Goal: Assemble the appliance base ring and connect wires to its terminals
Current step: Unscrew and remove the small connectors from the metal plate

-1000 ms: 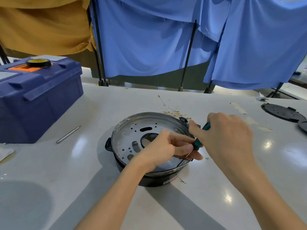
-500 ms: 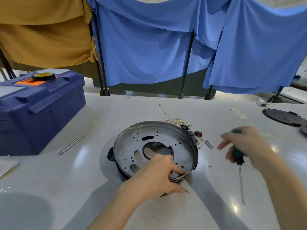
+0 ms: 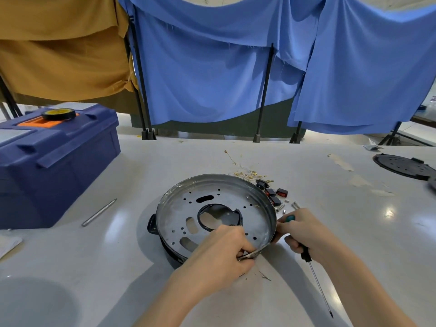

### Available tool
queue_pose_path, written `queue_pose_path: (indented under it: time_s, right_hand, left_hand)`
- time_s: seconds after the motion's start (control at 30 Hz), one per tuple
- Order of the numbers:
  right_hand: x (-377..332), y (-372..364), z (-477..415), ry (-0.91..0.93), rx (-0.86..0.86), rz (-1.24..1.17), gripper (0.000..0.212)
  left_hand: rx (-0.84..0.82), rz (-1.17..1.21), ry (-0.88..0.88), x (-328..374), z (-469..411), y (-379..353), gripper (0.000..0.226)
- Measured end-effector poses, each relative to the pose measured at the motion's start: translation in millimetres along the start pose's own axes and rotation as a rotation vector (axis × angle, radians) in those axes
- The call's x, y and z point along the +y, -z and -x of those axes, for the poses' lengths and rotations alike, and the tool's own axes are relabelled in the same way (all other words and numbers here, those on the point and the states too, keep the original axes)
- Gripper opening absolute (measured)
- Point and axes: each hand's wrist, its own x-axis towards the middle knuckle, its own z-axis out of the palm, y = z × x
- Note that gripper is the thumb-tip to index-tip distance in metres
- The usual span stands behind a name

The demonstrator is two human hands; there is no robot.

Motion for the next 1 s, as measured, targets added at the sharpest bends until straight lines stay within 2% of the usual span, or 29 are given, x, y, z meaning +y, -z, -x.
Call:
queue_pose_path:
  time_s: [0.1,0.2,0.27,0.33,0.37,0.43,0.5,0.57,0.63,0.7,0.83,0.93,1.0]
  right_hand:
    - [2.5,2.1,-2.0,-0.006,-0.020,0.008,0.015]
    - [3.0,8.7,-3.5,-0.036,-0.102,0.027,0.021]
    - [2.8,13.6,-3.3,-0.048,-0.143,0.029,0.022]
    - [3.0,15.5,-4.2,-0.033,-0.116,0.001,0.028]
    - [2.6,15.3,-5.5,-0.017,-0.089,-0.023,0.033]
    - [0.8,12.9,-8.2,0.010,-0.050,-0.068,0.044]
    - [-2.0,9.5,-10.3,0.011,-0.042,-0.086,0.053]
    - [-4.0,7.6,-10.8,-0.001,-0.057,-0.101,0.054]
    - [-4.7,7.9,-10.3,-0.022,-0.094,-0.109,0.054]
    - [-5.6,11.3,-8.8,-0.042,-0.150,-0.082,0.053]
    - [-8.9,20.7,-3.5,-0.039,-0.344,0.061,0.061]
    - [-15.3,20.0,-5.0,0.017,-0.254,0.099,0.063]
    - [-21.6,14.1,-7.7,0.081,-0.160,0.075,0.046]
  left_hand:
    - [-0.058,0.060,-0.004,-2.6,-2.1,2.1,0.019]
    - [-0.168,0.251,0.067,-9.7,-7.6,15.8,0.038]
    - [-0.080,0.345,0.140,-18.7,-15.6,25.5,0.033]
    - [0.118,0.276,0.228,-32.3,-23.1,34.4,0.017]
    - [0.206,0.185,0.268,-40.3,-24.9,37.9,0.016]
    - [0.293,-0.059,0.341,-55.0,-26.2,43.5,0.029]
    - [0.291,-0.254,0.410,-68.0,-26.6,47.3,0.051]
    - [0.224,-0.343,0.533,-78.3,-29.0,50.2,0.064]
    - [0.153,-0.350,0.696,-87.4,-31.4,52.0,0.066]
    - [0.136,-0.262,0.771,-97.3,-31.5,52.7,0.057]
    - [0.183,-0.157,0.682,-120.7,-28.9,52.6,0.031]
    - [0.178,-0.135,0.599,-128.7,-31.5,58.7,0.030]
    - [0.157,-0.116,0.540,-131.5,-35.9,60.8,0.030]
